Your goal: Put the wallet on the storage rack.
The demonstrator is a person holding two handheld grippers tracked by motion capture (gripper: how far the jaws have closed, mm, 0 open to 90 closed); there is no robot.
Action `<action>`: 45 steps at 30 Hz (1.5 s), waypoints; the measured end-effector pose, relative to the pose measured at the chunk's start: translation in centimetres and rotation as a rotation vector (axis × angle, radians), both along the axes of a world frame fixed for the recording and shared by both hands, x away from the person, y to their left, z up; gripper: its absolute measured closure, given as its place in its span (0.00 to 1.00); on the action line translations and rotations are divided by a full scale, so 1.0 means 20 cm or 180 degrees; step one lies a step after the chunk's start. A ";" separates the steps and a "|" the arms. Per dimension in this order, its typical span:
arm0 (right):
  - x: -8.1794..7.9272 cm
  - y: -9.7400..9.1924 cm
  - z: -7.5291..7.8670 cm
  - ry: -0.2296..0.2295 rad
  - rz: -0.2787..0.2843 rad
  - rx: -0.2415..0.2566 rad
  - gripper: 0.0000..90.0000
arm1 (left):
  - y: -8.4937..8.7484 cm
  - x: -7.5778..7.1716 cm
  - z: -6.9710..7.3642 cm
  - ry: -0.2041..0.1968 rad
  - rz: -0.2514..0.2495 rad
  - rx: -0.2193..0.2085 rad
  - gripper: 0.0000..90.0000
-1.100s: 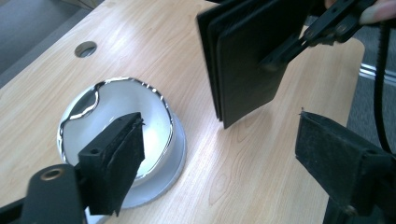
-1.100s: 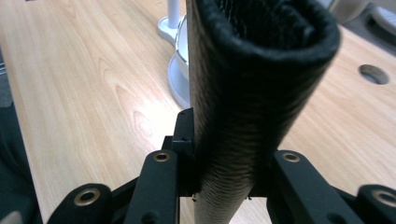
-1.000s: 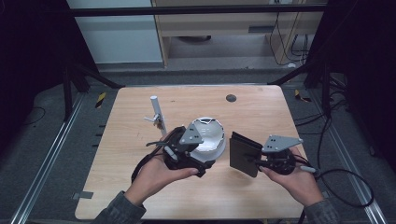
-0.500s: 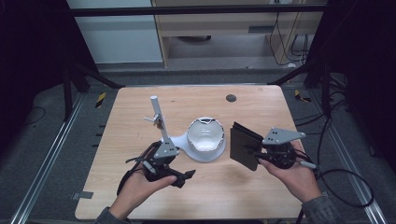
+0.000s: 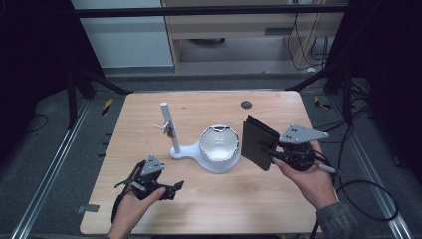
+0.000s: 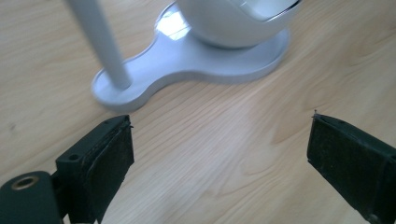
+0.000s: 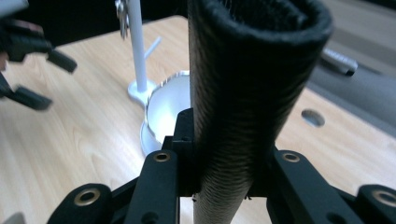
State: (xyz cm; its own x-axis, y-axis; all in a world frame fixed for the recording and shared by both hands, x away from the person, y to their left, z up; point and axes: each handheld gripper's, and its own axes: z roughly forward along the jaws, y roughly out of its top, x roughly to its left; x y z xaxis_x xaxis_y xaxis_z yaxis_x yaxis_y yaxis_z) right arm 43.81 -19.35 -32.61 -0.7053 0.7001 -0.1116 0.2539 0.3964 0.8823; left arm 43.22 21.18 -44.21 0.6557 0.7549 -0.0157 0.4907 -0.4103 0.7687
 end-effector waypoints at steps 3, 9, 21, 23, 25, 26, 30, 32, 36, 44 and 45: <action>0.02 0.03 0.04 -0.0075 -0.0050 0.0048 0.80 | 0.07 0.01 -0.07 0.0013 0.0189 0.0012 0.08; 0.08 0.10 0.09 -0.0184 -0.0120 0.0261 0.80 | 0.18 0.01 -0.10 -0.0099 0.0412 0.0179 0.07; 0.21 0.25 0.05 -0.0157 -0.0207 0.0530 0.80 | 0.34 0.03 -0.17 -0.0106 0.0800 0.0147 0.07; 0.23 0.27 0.04 -0.0159 -0.0201 0.0539 0.80 | 0.35 0.03 -0.17 -0.0105 0.0816 0.0139 0.07; 0.24 0.29 0.03 -0.0143 -0.0194 0.0575 0.80 | 0.36 0.03 -0.17 -0.0116 0.0842 0.0124 0.07; 0.24 0.30 0.02 -0.0144 -0.0190 0.0590 0.80 | 0.36 0.03 -0.17 -0.0113 0.0851 0.0117 0.07; 0.26 0.36 0.00 -0.0087 -0.0140 0.0647 0.80 | 0.37 0.03 -0.18 -0.0089 0.0872 0.0093 0.07; 0.27 0.39 -0.02 -0.0069 -0.0133 0.0644 0.80 | 0.38 0.03 -0.18 -0.0088 0.0884 0.0081 0.07; 0.29 0.44 -0.06 -0.0042 -0.0134 0.0601 0.80 | 0.39 0.03 -0.18 -0.0089 0.0886 0.0074 0.07; 0.34 0.47 -0.16 0.0061 -0.0177 0.0573 0.80 | 0.38 0.03 -0.19 -0.0061 0.0865 0.0076 0.07; 0.34 0.47 -0.18 0.0074 -0.0179 0.0574 0.80 | 0.38 0.03 -0.19 -0.0058 0.0868 0.0074 0.07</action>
